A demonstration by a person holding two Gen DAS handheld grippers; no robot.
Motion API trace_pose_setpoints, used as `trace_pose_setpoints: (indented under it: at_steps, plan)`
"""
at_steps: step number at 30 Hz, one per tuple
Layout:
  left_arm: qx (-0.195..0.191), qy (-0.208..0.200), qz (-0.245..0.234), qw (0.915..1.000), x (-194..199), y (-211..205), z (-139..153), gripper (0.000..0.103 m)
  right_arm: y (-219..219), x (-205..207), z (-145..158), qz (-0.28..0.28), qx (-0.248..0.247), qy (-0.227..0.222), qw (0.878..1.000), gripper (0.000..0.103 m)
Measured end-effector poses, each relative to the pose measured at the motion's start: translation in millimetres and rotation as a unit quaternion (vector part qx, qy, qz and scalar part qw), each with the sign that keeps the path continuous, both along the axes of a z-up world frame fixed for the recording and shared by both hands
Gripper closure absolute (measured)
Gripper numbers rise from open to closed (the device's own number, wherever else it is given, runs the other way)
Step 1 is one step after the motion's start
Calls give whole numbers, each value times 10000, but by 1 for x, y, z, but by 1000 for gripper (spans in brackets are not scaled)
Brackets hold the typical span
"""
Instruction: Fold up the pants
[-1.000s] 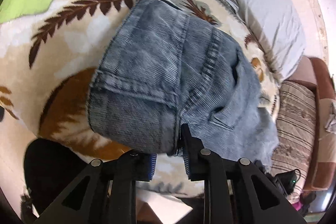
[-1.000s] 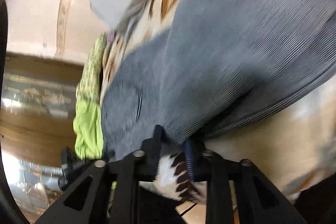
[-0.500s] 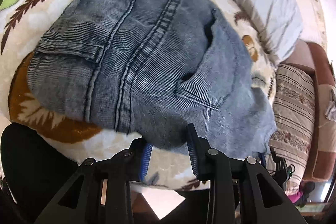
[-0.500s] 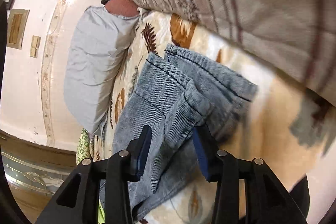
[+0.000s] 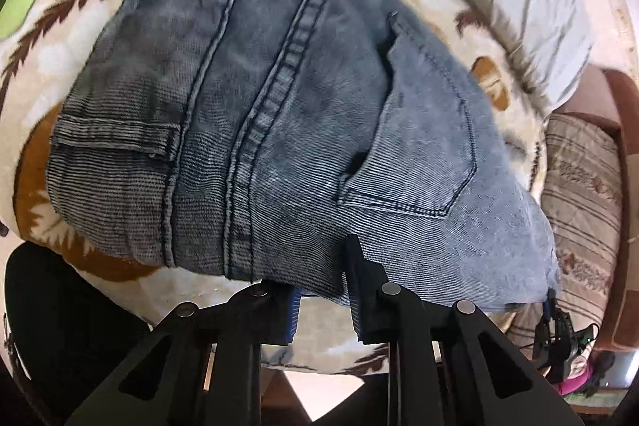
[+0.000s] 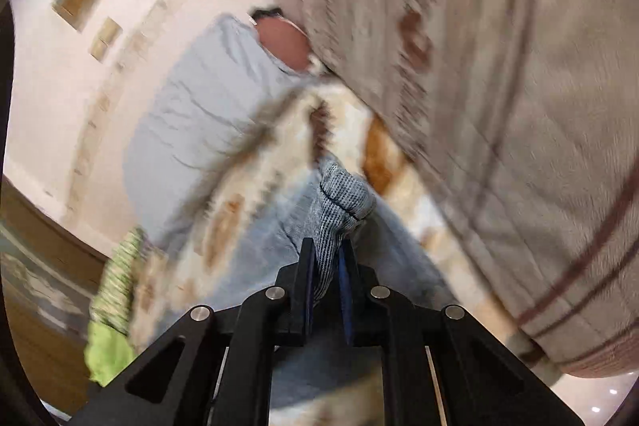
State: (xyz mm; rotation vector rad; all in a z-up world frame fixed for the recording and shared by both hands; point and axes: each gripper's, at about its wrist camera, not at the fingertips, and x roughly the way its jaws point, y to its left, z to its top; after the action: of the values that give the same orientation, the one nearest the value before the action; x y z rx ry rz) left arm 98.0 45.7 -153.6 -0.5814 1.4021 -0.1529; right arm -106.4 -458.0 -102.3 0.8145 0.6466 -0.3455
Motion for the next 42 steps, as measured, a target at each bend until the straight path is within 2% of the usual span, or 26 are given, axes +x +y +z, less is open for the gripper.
trace_pose_setpoints:
  at_steps: [4,7,11,12,13,15,17,20,22,23,25,28,33,36,40,42]
  plan:
    - [-74,7,-9,10000,3,3,-1,82,-6,-11,-49,-228,355,456,9981,94]
    - [-108,18,-31,9999,2,11,-4,80,-7,-17,-58,-250,418,381,9981,95]
    - [-283,4,-225,9993,-3,25,3,81,-6,-21,-41,-302,405,555,9972,87]
    - [-344,-55,-291,9990,-7,30,7,81,-5,-25,-35,-343,360,543,9973,81]
    - [-434,-152,-384,9982,-11,36,15,81,-4,-29,-29,-405,279,516,9975,78]
    - [-561,-416,-495,9963,-18,51,30,81,-2,-38,-9,-524,38,359,9980,77]
    - [-584,-746,-386,9947,-19,72,49,81,1,-38,6,-525,-141,261,9982,77]
    - [-458,-1112,178,9926,-4,116,69,75,18,-10,26,-134,-293,85,9994,72]
    - [-419,-1083,482,9921,11,139,68,69,40,24,30,400,-282,35,9988,65]
    - [-410,-1028,562,9923,18,146,65,69,55,46,29,740,-245,44,9969,65]
    - [-327,-784,763,9935,35,163,51,69,87,89,23,1394,-103,89,9901,65]
    - [-358,-546,904,9938,53,178,34,69,142,160,6,2308,61,323,9724,65]
    - [-466,-275,859,9948,83,189,13,67,208,249,-28,3209,286,827,9430,64]
    - [-558,-188,736,9955,98,190,2,60,239,288,-46,3603,230,1169,9252,62]
    - [-794,-155,551,9952,117,184,-16,52,268,309,-63,4131,321,1369,8998,53]
    - [-963,-186,414,9943,122,182,-21,48,289,308,-69,4580,337,1448,8764,53]
